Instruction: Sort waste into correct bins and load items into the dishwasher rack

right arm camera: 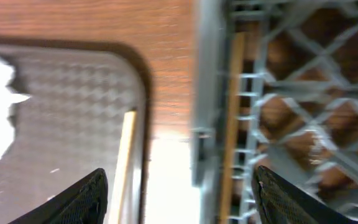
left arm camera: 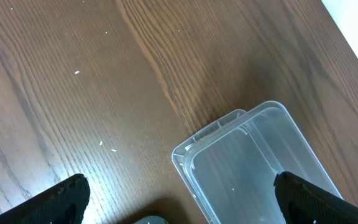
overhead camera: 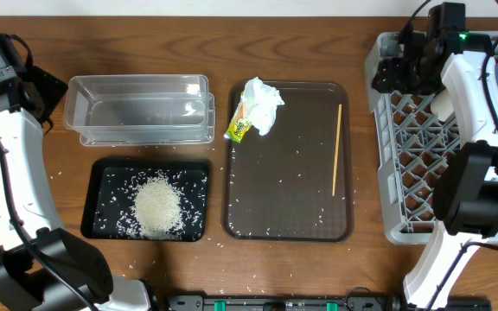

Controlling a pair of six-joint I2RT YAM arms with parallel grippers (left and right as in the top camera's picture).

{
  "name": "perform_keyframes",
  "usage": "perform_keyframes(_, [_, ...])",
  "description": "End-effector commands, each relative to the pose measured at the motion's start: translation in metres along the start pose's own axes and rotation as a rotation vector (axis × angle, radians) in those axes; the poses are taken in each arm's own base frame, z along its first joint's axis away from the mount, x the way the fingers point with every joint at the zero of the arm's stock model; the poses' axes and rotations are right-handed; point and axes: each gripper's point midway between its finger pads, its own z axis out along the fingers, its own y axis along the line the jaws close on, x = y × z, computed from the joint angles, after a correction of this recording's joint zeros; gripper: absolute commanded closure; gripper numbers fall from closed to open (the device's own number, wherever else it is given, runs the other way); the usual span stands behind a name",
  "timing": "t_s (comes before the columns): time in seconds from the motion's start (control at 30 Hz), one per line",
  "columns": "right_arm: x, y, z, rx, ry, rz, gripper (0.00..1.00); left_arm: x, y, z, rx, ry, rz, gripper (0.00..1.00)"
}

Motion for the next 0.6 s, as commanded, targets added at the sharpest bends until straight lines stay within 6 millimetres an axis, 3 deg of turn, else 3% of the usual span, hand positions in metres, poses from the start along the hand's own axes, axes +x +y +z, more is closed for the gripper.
perform_keyframes(0.0, [-0.003,0.051,-0.023,-0.178,-0.033,-0.028,0.27,-0.002,0.001,-0.005,0.001,-0.011,-0.008,0.02])
perform_keyframes(0.1, [0.010,0.085,-0.024,-0.291,0.019,-0.044,0.25,-0.002,0.001,-0.005,0.001,-0.011,-0.008,0.02])
perform_keyframes(0.27, [0.031,0.127,-0.016,-0.315,0.100,-0.112,0.25,-0.002,0.001,-0.005,0.001,-0.011,-0.008,0.02])
perform_keyframes(0.53, [0.051,0.169,0.003,-0.171,0.141,-0.187,0.16,-0.002,0.001,-0.005,0.001,-0.011,-0.008,0.02])
perform_keyframes(0.57, [0.050,0.170,0.006,-0.126,0.134,-0.167,0.10,-0.002,0.001,-0.005,0.001,-0.011,-0.008,0.02])
